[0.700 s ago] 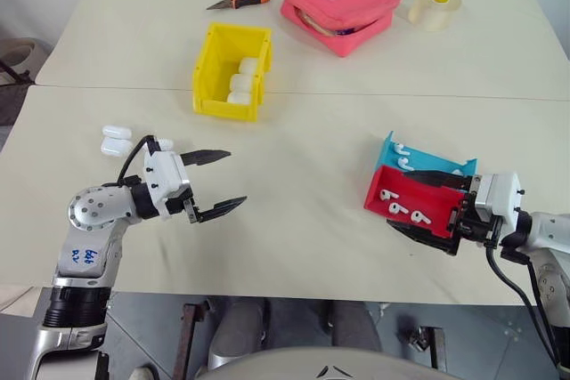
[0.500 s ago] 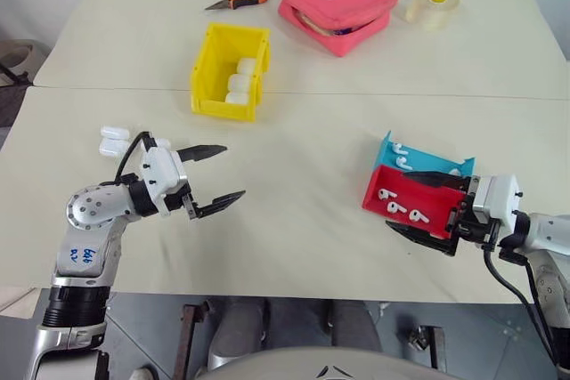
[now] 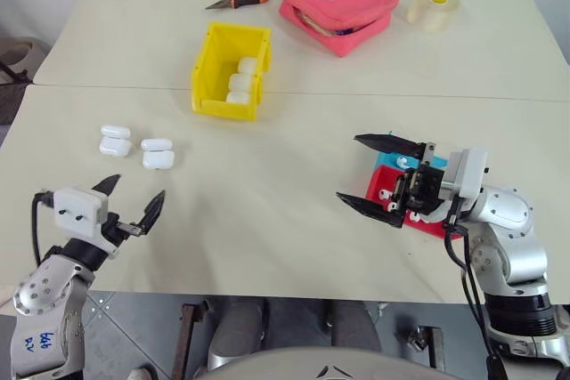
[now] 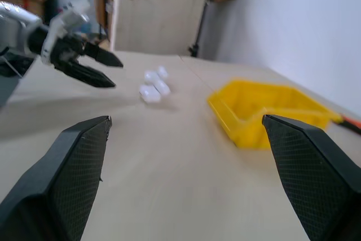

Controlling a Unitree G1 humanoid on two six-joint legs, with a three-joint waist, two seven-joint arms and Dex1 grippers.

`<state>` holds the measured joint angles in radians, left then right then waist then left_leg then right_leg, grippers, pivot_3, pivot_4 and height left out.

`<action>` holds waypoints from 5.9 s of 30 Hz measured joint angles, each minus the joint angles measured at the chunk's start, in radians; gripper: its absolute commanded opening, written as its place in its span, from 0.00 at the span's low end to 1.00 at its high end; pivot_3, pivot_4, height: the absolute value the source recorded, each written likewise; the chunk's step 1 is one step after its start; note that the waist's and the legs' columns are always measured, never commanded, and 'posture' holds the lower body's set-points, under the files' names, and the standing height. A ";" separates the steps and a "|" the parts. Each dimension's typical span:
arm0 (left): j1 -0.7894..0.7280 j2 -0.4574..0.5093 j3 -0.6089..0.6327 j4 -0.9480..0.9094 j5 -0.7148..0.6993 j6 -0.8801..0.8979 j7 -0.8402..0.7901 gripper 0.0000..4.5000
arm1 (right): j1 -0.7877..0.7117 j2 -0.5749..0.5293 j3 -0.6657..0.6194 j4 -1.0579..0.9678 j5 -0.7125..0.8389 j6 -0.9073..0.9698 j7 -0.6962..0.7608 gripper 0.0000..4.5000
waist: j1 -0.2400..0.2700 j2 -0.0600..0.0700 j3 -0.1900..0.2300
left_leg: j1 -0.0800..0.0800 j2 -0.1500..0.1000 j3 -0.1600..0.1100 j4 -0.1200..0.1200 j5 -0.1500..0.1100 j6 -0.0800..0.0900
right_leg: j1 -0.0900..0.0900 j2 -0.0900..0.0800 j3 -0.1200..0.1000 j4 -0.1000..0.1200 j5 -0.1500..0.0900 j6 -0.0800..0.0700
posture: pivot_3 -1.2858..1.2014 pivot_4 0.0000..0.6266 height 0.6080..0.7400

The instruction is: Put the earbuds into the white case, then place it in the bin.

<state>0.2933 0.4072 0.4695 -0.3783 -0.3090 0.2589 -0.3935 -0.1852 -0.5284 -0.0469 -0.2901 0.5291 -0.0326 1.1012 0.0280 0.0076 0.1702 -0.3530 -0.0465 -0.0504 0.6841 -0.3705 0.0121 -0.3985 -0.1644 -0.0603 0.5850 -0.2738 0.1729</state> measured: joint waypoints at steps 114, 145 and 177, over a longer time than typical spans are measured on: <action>-0.717 -0.387 -0.617 0.608 -0.162 -0.516 -0.910 0.61 | 0.345 -0.754 -0.215 -0.314 0.012 0.904 -0.262 1.00 | 0.022 -0.003 0.003 | -0.007 -0.007 -0.003 0.015 -0.007 0.008 | 0.005 -0.002 -0.006 -0.004 0.001 0.001 | 0.52 0.24 1.00; -0.684 -0.376 -0.644 0.548 -0.161 -0.488 -0.852 0.61 | 0.072 -0.717 0.109 -0.174 -0.185 0.855 -0.177 0.33 | 0.020 -0.004 0.004 | -0.006 -0.007 -0.003 0.016 -0.006 0.007 | 0.005 -0.002 -0.007 -0.002 0.002 0.002 | 0.52 0.24 1.00; -0.761 -0.314 -0.612 0.554 -0.208 -0.362 -0.904 0.61 | 0.173 -0.155 -0.448 -0.422 0.272 0.708 -0.248 0.19 | 0.013 -0.003 0.003 | -0.004 -0.006 -0.002 0.016 -0.006 0.006 | 0.005 0.000 -0.006 0.000 0.002 0.003 | 0.52 0.24 1.00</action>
<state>-0.4675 0.0929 -0.1424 0.1752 -0.5167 -0.1030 -1.2971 -0.0126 -0.6832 -0.4951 -0.7125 0.8012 0.6757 0.8529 0.0411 0.0047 0.1735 -0.3572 -0.0522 -0.0519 0.7000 -0.3763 0.0182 -0.3935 -0.1649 -0.0658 0.5847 -0.2717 0.1758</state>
